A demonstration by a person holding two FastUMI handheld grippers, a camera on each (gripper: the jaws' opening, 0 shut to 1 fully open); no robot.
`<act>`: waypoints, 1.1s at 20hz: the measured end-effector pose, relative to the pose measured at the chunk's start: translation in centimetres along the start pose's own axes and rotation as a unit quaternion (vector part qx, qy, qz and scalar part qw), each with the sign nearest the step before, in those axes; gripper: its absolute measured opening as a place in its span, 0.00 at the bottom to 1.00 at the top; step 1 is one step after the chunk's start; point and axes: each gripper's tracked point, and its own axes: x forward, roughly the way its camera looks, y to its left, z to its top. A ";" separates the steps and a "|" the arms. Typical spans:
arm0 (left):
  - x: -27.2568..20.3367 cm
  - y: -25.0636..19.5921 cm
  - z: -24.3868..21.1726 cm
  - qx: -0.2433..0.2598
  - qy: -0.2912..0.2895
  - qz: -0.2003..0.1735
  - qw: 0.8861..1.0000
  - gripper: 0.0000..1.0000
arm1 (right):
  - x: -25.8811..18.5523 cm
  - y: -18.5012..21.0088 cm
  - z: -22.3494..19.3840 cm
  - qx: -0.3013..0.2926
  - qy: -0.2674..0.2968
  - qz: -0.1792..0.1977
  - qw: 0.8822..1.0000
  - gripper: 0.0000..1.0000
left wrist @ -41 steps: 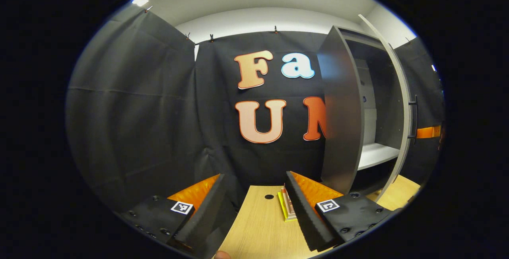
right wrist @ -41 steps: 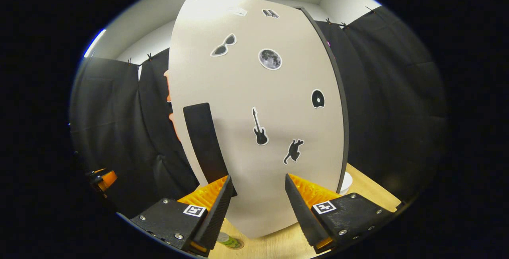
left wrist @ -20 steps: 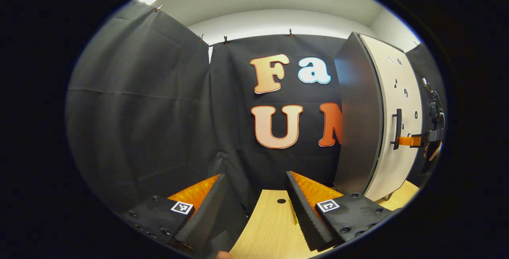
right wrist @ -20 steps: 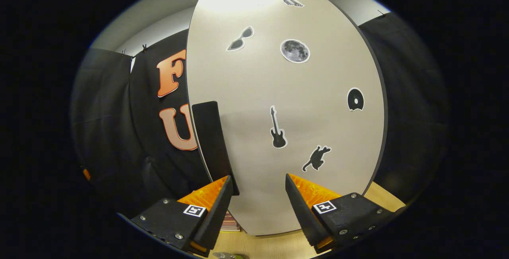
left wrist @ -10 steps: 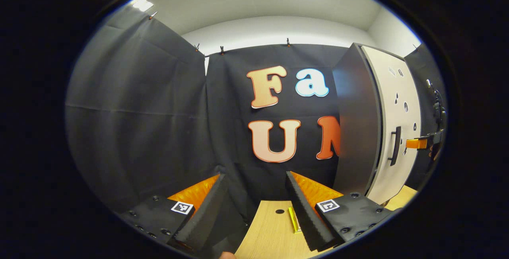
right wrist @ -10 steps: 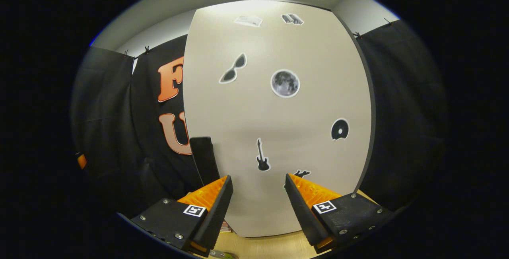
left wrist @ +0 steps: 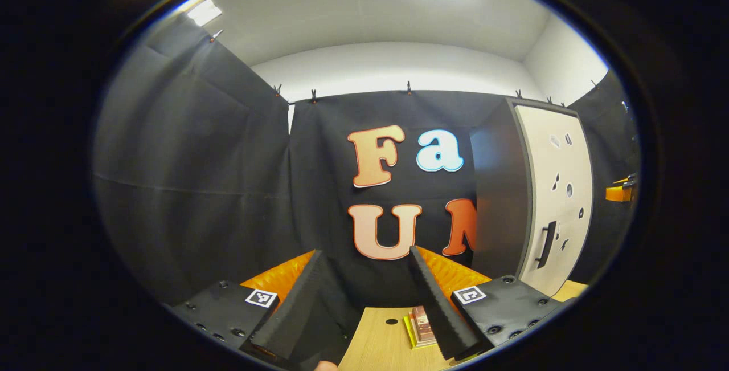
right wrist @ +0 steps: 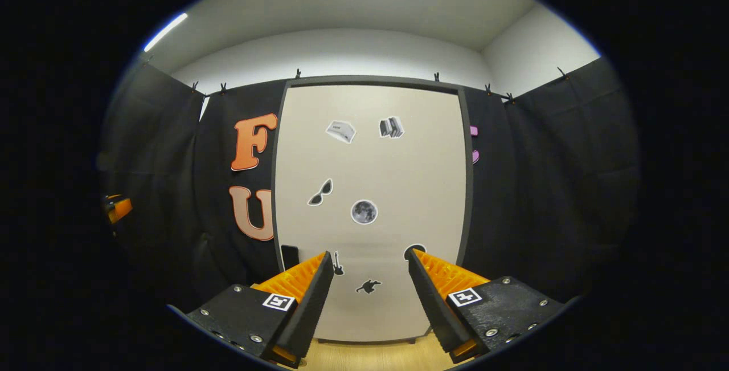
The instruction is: Open the cabinet door with the right hand, grasp the bottle in the cabinet with the left hand and place it on the coaster, then close the cabinet door with the right hand.
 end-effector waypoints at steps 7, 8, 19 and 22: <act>-2.6 -0.7 4.7 -0.004 -0.021 -0.029 0.999 0.97 | -6.7 -2.4 4.0 -0.032 -0.030 -0.021 0.999 0.83; -2.8 -0.8 5.4 -0.001 -0.027 -0.031 0.999 0.97 | -7.2 -2.6 4.3 -0.034 -0.032 -0.024 0.999 0.83; -3.0 -2.2 6.5 0.001 -0.031 -0.063 0.998 0.96 | -10.6 -3.1 5.1 -0.027 -0.039 -0.044 0.998 0.83; -3.0 -1.6 6.4 -0.002 -0.029 -0.058 0.998 0.96 | -11.2 -2.9 5.3 -0.024 -0.040 -0.045 0.998 0.83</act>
